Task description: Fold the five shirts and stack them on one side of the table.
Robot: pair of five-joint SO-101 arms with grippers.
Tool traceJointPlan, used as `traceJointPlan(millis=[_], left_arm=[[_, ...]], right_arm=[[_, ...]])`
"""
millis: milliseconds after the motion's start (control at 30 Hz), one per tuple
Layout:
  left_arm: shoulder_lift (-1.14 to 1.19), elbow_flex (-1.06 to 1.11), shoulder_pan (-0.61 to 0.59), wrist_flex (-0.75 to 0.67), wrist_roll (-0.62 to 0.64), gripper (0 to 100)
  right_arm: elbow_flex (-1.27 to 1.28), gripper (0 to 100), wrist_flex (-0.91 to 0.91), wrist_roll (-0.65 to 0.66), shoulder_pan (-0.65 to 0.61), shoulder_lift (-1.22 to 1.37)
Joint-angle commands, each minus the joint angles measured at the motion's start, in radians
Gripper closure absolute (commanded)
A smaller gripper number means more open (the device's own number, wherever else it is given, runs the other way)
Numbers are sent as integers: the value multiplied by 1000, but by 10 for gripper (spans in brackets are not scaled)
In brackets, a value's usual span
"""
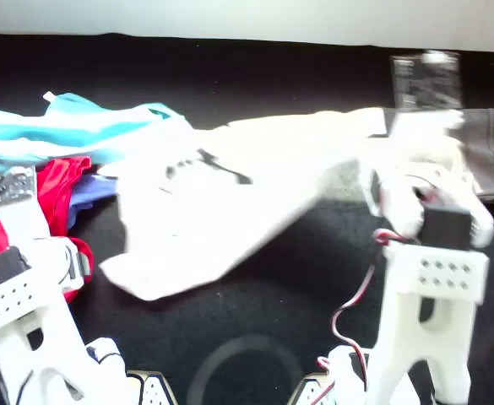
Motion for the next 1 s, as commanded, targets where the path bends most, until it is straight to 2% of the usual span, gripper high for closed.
traceJointPlan(millis=[0,300,500,633,733,900,967], left_arm=[[-7,101,-10,-153,-21,808],[-4,283,-137,-583,-176,808],[41,180,-211,-640,-178,807],[266,-58,-249,-638,-143,807],[541,-326,-277,-577,-115,807],[852,-803,-269,-173,-81,807],[928,-974,-271,-100,-31,807]], right_arm=[[-47,992,-5,3,84,-71],[-56,992,-5,6,116,-79],[-54,992,1,3,107,-79],[-53,992,13,3,93,-81],[-54,992,41,3,93,-81],[-51,992,88,3,93,-81],[-48,992,90,3,93,-81]])
